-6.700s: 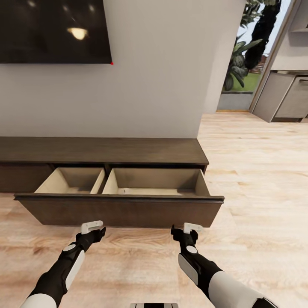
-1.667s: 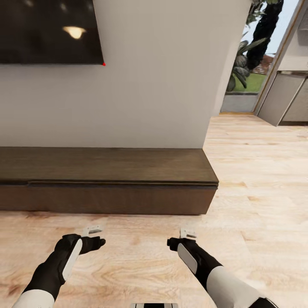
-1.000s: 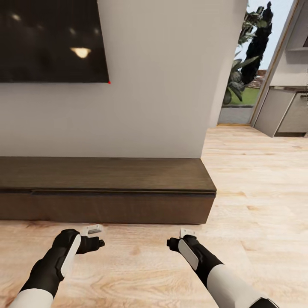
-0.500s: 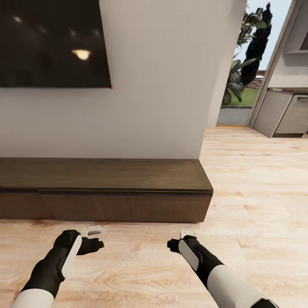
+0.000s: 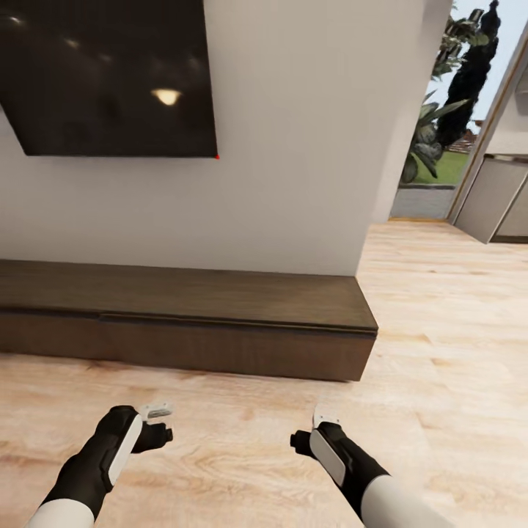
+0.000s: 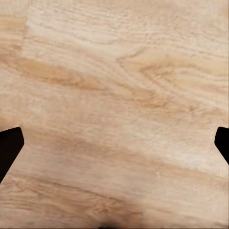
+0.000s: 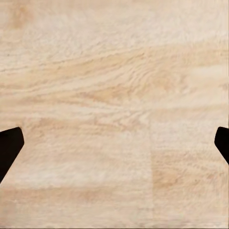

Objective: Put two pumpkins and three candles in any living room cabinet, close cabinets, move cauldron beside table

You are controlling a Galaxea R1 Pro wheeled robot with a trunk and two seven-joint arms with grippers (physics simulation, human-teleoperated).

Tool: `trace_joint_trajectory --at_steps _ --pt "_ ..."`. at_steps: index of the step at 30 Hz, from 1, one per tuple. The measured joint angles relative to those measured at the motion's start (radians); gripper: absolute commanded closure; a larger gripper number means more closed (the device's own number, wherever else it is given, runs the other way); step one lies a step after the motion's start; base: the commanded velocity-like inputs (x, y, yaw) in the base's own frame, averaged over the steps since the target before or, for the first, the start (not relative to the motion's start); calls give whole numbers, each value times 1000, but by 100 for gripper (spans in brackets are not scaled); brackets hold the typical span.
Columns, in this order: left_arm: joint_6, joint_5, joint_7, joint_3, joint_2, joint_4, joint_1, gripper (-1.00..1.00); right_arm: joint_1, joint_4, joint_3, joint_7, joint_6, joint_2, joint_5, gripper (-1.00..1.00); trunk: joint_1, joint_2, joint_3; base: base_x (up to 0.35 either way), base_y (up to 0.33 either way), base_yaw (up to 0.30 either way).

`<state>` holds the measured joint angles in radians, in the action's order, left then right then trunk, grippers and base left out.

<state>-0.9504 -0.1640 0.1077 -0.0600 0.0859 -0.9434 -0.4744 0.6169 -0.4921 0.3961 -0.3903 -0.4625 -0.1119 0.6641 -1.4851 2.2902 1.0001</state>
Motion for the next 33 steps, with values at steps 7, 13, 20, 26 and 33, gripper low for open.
trace_joint_trajectory --at_steps 7,13,20,26,33 --pt "85 2 3 2 -2 69 7 -100 -72 -41 0 -1 61 0 -3 -100 27 -49 -17 -84 0 245" --pt "100 3 4 4 -6 89 8 -100 -88 -48 0 -2 75 1 -7 -100 50 -91 -31 -10 0 245" --pt "99 4 3 3 -7 92 5 -100 -91 -46 1 -3 78 1 -8 -100 77 -140 -47 -1 0 247" --pt "93 4 3 3 -6 92 1 -100 -91 -44 1 -3 79 2 -9 -100 100 -182 -60 0 0 247" --pt "91 5 4 3 -5 92 0 -100 -91 -38 1 -2 83 3 -8 -100 127 -231 -76 0 0 247"
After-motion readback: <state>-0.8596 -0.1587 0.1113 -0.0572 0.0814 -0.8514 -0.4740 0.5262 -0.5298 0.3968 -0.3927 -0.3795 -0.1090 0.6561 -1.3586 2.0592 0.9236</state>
